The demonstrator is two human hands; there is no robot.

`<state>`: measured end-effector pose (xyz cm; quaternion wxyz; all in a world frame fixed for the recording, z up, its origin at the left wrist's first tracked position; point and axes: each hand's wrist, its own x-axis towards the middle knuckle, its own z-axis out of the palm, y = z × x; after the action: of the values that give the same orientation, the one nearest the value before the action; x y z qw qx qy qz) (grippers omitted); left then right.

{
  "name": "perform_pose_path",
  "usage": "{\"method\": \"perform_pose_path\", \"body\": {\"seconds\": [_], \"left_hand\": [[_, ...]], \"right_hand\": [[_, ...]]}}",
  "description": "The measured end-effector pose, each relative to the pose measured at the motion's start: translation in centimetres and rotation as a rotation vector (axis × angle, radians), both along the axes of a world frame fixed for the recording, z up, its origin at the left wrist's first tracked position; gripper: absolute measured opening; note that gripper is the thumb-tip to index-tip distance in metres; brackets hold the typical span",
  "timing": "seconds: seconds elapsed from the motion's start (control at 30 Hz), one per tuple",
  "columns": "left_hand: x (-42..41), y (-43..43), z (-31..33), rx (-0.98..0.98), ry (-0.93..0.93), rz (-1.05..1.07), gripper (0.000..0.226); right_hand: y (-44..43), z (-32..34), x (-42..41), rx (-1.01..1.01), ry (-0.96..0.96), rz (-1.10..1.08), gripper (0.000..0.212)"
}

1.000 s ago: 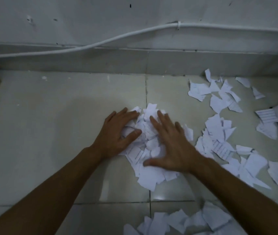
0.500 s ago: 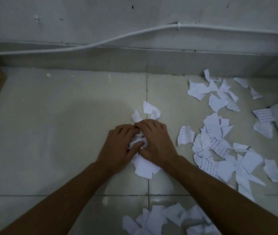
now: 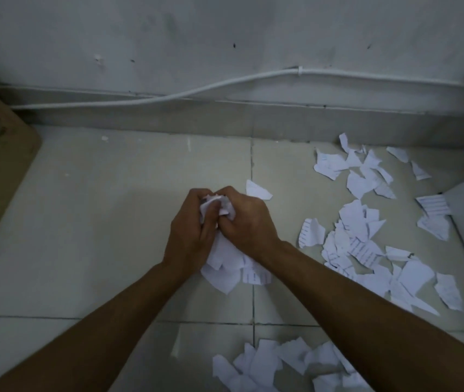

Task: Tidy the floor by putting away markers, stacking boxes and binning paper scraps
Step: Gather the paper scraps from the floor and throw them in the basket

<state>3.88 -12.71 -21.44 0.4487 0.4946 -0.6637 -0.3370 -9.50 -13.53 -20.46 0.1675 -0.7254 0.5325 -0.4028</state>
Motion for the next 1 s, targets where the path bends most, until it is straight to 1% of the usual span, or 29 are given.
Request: {"method": "perform_pose_path", "body": {"seconds": [0.1, 0.17, 0.23, 0.37, 0.53, 0.63, 0.73, 0.87, 1.0], "left_hand": [[1.3, -1.2, 3.3, -0.069, 0.013, 0.111, 0.017], [2.8, -2.2, 5.3, -0.091, 0.022, 0.194, 0.015], [4.7, -2.8, 7.1, -0.115, 0.039, 0.274, 0.017], [9.2, -2.5, 10.6, -0.167, 0.054, 0.371, 0.016], [16.9, 0.0, 14.9, -0.211, 0.062, 0.544, 0.013], [21.9, 2.4, 16.9, -0.231, 0.045, 0.685, 0.010], [26.9, 5.5, 18.7, -0.248, 0.033, 0.823, 0.007], [33.1, 10.5, 21.7, -0.348, -0.090, 1.016, 0.008], [39.4, 17.2, 25.7, -0.415, -0.199, 1.211, 0.015]], "right_hand": [[-1.6, 3.2, 2.4, -0.025, -0.091, -0.022, 0.037], [-2.6, 5.5, 4.5, -0.005, -0.165, -0.031, 0.031], [-3.3, 7.5, 6.9, 0.024, -0.234, 0.001, 0.020], [-4.1, 10.9, 11.8, 0.048, -0.260, 0.089, 0.016], [-3.5, 14.9, 20.1, 0.048, -0.300, 0.296, 0.013], [-2.3, 16.9, 25.9, 0.069, -0.352, 0.424, 0.020], [-0.5, 18.4, 32.0, 0.027, -0.361, 0.568, 0.024], [3.1, 21.0, 39.8, -0.035, -0.415, 0.733, 0.022], [8.8, 24.7, 48.0, -0.070, -0.501, 0.896, 0.025]]}}
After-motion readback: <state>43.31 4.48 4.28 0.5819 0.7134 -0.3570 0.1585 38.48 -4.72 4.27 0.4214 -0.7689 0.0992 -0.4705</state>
